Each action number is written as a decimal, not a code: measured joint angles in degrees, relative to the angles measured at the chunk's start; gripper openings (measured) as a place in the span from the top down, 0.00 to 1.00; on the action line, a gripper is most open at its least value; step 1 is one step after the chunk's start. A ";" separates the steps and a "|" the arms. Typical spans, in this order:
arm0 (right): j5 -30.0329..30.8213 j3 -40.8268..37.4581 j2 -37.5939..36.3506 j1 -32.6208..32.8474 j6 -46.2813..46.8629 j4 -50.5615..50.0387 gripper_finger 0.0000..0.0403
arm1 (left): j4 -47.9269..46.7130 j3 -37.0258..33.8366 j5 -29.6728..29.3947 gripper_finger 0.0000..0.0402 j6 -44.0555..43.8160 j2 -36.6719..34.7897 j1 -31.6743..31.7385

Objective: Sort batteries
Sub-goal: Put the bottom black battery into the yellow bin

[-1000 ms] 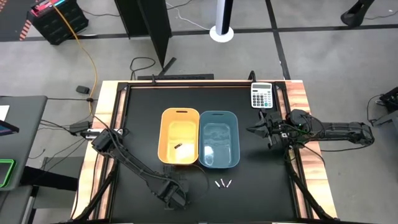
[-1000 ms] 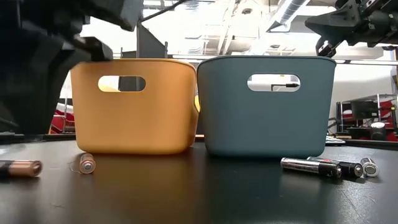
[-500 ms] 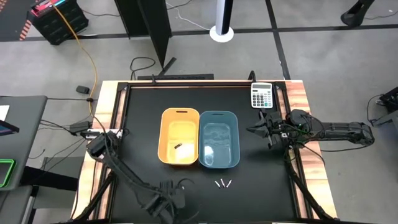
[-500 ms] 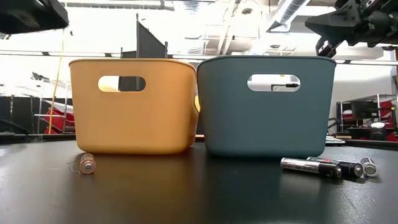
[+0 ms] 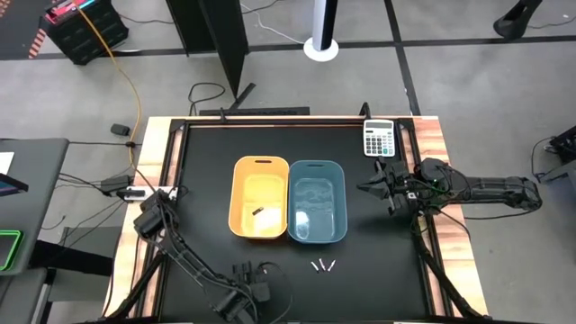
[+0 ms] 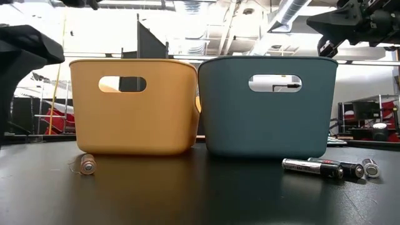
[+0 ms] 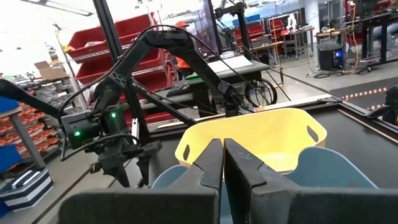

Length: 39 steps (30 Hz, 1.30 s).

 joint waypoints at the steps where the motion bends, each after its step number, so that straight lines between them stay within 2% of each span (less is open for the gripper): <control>1: 0.00 0.00 0.00 0.00 0.00 -0.06 0.92 | -0.05 -0.02 0.07 0.44 0.20 0.00 0.02; 4: 0.00 0.00 -0.01 -0.01 0.00 -0.05 0.92 | -0.50 -0.06 0.34 0.50 0.51 0.02 0.03; 14: 0.00 0.00 0.00 -0.02 -0.10 -0.09 0.92 | 0.87 -1.68 2.93 0.79 1.94 0.09 0.46; 21: 0.00 0.00 0.00 -0.02 -0.17 -0.11 0.92 | 1.02 -1.79 4.90 0.92 5.21 0.13 2.09; 24: 0.00 0.00 -0.01 -0.02 -0.17 -0.11 0.92 | 1.65 -1.83 5.54 0.95 6.63 0.13 2.71; 39: 0.00 0.00 -0.01 -0.02 -0.15 -0.13 0.92 | 0.13 -0.56 7.40 0.95 7.64 0.18 3.71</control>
